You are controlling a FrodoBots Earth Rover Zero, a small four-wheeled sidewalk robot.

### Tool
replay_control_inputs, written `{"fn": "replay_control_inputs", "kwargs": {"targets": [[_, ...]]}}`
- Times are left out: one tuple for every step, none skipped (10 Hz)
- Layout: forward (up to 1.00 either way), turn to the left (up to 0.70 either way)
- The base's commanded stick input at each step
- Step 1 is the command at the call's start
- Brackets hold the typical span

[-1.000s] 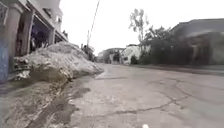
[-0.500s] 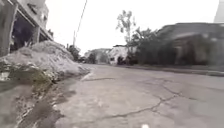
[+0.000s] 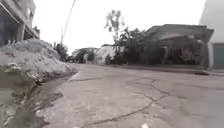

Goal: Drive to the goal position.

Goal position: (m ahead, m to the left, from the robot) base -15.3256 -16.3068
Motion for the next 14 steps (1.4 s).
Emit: {"fn": "replay_control_inputs", "kwargs": {"targets": [[0.26,-0.52],[0.26,-0.52],[0.26,-0.52],[0.26,-0.52],[0.26,-0.52],[0.26,-0.52],[0.26,-0.52],[0.26,-0.52],[0.26,-0.52],[0.26,-0.52],[0.26,-0.52],[0.26,-0.52],[0.26,-0.52],[0.26,-0.52]]}}
